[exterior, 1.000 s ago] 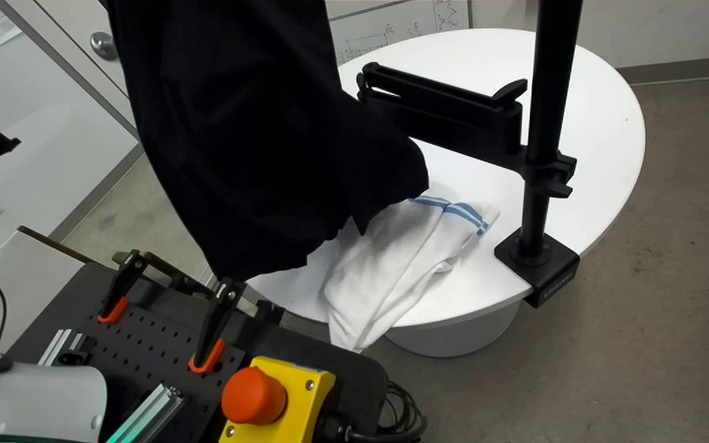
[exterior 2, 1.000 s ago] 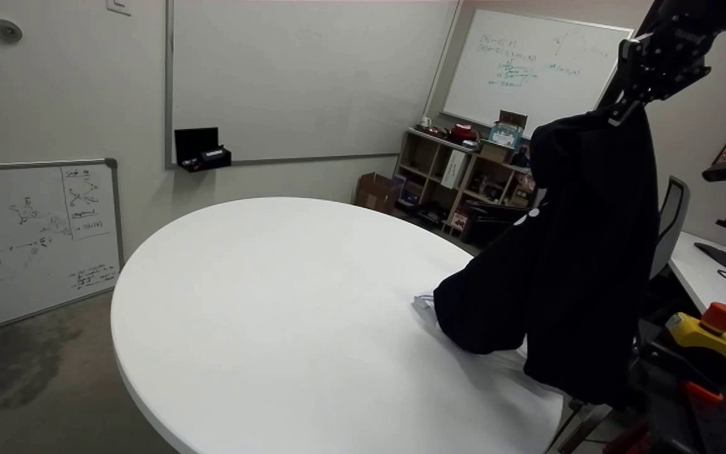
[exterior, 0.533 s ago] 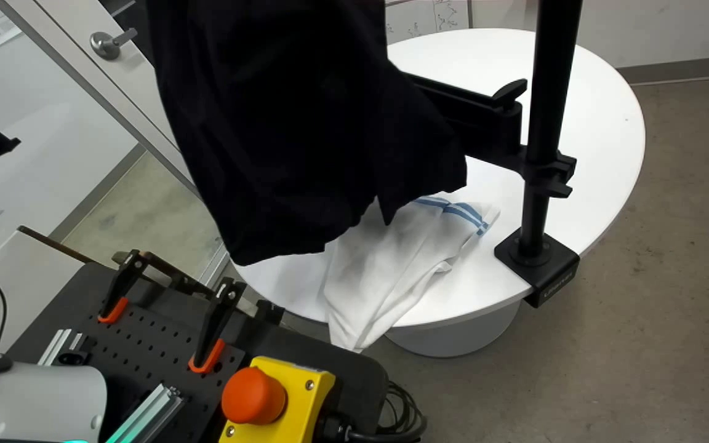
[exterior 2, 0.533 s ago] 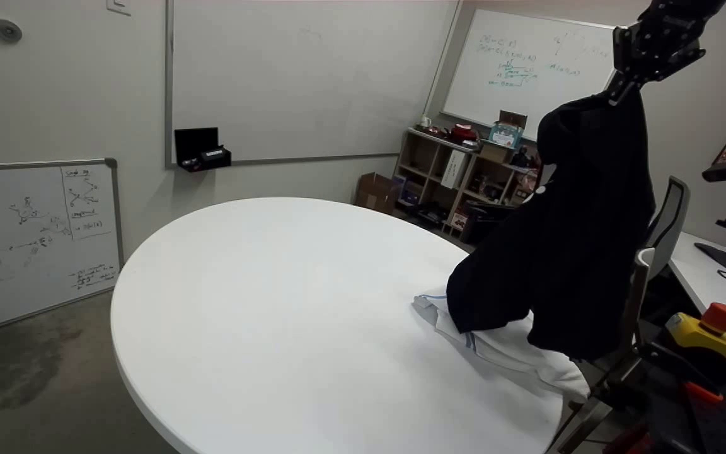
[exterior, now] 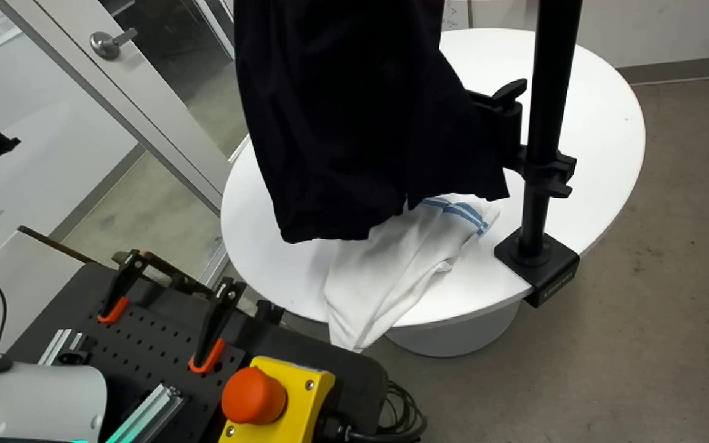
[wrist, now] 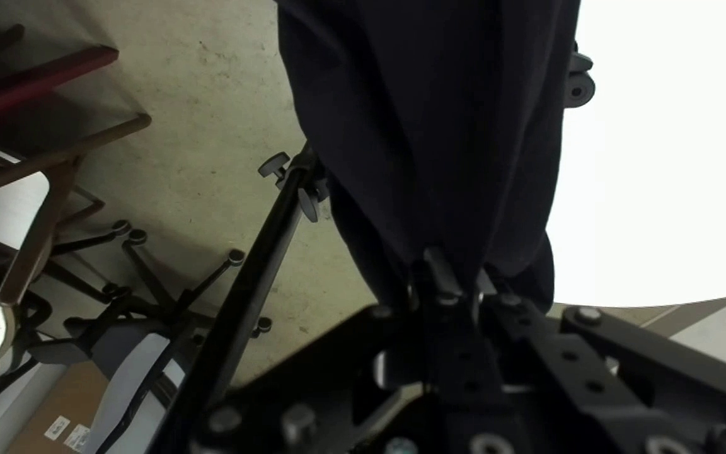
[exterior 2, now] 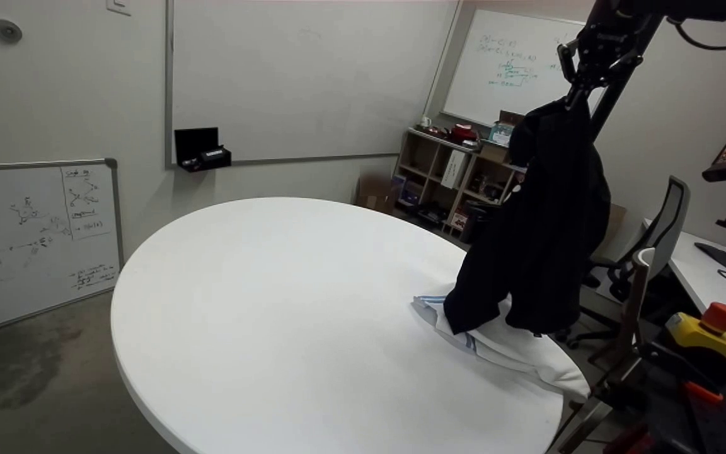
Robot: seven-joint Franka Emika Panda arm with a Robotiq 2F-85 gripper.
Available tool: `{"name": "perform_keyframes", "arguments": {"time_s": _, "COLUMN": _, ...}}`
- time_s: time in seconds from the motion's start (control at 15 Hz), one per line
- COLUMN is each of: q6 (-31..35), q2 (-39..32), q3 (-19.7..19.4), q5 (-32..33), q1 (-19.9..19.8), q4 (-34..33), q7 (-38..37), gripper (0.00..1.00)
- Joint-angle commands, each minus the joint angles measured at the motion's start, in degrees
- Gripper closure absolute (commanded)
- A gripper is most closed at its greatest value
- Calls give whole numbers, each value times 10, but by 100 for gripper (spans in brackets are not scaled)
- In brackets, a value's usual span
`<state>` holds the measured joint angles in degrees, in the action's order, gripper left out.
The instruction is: Pick the black garment on the table and put it on the stand
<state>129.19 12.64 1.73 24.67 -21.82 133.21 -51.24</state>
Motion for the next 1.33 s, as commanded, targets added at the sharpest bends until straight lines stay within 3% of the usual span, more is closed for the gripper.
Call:
{"name": "perform_keyframes", "arguments": {"time_s": 0.0, "q6": -22, "q2": -72, "q3": -14, "q5": 38, "q1": 31, "q4": -76, "q7": -59, "gripper": 99}}
{"name": "perform_keyframes", "arguments": {"time_s": 0.33, "q6": 0, "q2": -128, "q3": -39, "q5": 137, "q1": 67, "q4": -130, "q7": -189, "gripper": 99}}
{"name": "perform_keyframes", "arguments": {"time_s": 0.73, "q6": -41, "q2": -198, "q3": -69, "q5": 279, "q1": 112, "q4": -186, "q7": -349, "gripper": 99}}
{"name": "perform_keyframes", "arguments": {"time_s": 1.27, "q6": -92, "q2": -290, "q3": -97, "q5": 295, "q1": 143, "q4": -260, "q7": -436, "gripper": 99}}
